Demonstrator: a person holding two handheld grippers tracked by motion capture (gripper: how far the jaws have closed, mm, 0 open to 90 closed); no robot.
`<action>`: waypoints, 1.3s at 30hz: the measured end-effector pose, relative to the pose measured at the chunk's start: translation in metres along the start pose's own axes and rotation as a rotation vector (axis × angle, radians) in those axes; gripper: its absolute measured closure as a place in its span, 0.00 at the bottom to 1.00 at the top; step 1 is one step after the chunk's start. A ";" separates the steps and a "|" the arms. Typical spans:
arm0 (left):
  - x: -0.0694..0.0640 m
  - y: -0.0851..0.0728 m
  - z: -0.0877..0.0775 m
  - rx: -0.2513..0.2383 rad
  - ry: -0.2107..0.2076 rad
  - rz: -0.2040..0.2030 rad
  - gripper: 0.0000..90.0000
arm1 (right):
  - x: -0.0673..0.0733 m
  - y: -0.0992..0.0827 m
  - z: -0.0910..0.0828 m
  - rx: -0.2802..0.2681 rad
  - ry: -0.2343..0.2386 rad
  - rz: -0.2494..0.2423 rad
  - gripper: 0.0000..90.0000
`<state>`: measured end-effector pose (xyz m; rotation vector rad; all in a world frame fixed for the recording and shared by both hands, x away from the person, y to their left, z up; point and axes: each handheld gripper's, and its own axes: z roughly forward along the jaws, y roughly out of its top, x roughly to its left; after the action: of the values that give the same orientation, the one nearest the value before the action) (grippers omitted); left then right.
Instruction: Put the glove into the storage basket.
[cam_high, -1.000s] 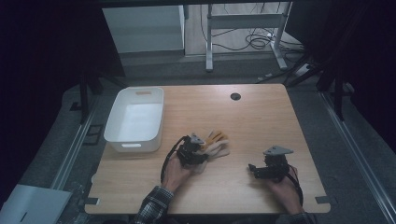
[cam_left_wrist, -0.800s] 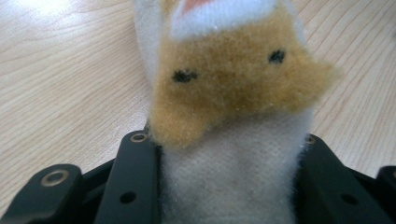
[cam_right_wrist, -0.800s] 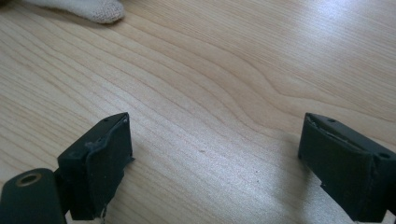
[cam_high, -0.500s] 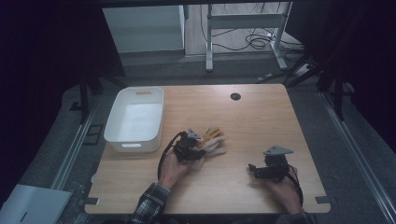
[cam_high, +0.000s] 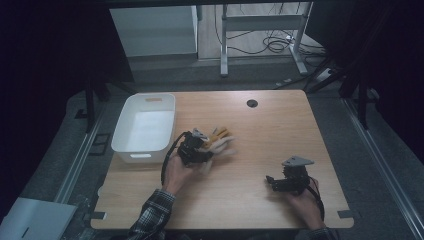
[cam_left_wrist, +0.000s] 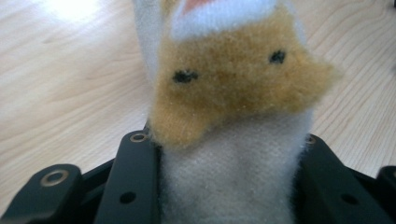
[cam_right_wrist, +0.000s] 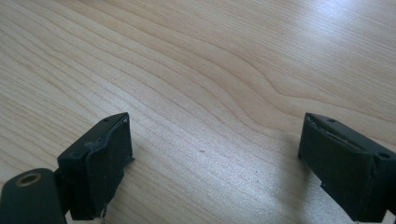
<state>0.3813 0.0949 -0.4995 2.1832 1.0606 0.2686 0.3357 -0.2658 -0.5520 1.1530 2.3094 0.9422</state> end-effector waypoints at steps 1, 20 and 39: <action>0.002 0.001 -0.002 0.001 0.006 -0.001 0.68 | 0.000 0.000 0.000 0.000 0.000 0.000 0.11; 0.031 0.025 -0.039 -0.011 0.078 -0.042 0.68 | 0.000 0.000 0.000 0.001 -0.001 0.000 0.11; 0.073 0.033 -0.078 -0.065 0.151 -0.131 0.68 | 0.000 0.000 0.000 -0.001 -0.001 0.001 0.11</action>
<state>0.4132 0.1740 -0.4281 2.0512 1.2554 0.4080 0.3357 -0.2657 -0.5522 1.1538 2.3077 0.9434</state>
